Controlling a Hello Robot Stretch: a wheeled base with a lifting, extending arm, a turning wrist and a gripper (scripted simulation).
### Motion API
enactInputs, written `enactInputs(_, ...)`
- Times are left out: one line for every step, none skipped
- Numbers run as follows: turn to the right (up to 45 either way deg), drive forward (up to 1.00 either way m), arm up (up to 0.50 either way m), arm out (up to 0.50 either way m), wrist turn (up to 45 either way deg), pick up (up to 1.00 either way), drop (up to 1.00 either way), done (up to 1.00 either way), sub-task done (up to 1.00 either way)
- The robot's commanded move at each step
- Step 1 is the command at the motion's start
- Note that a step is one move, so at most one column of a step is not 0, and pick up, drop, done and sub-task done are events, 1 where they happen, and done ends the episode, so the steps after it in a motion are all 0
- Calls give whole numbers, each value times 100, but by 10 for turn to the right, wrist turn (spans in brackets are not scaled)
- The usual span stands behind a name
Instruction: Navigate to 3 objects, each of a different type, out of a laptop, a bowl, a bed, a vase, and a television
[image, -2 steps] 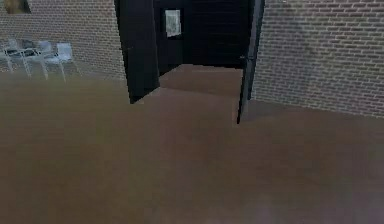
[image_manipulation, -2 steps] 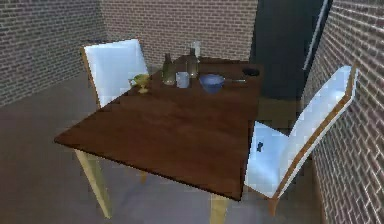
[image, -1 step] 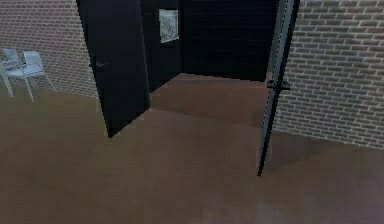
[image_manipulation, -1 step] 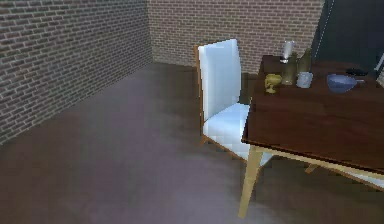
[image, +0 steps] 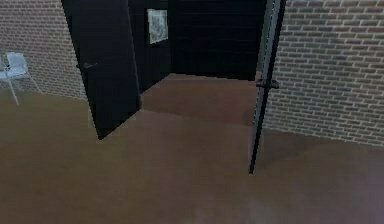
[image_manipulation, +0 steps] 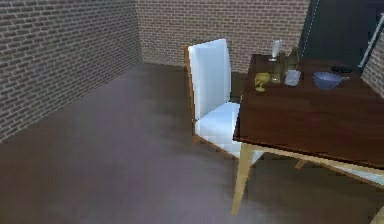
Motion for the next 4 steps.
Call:
enactInputs(0, 100, 0, 0, 0, 0, 0, 0, 0)
enactInputs(-60, 0, 0, 0, 0, 0, 0, 0, 0)
enactInputs(0, 45, 0, 0, 0, 0, 0, 0, 0)
enactInputs(60, 0, 0, 0, 0, 0, 0, 0, 0)
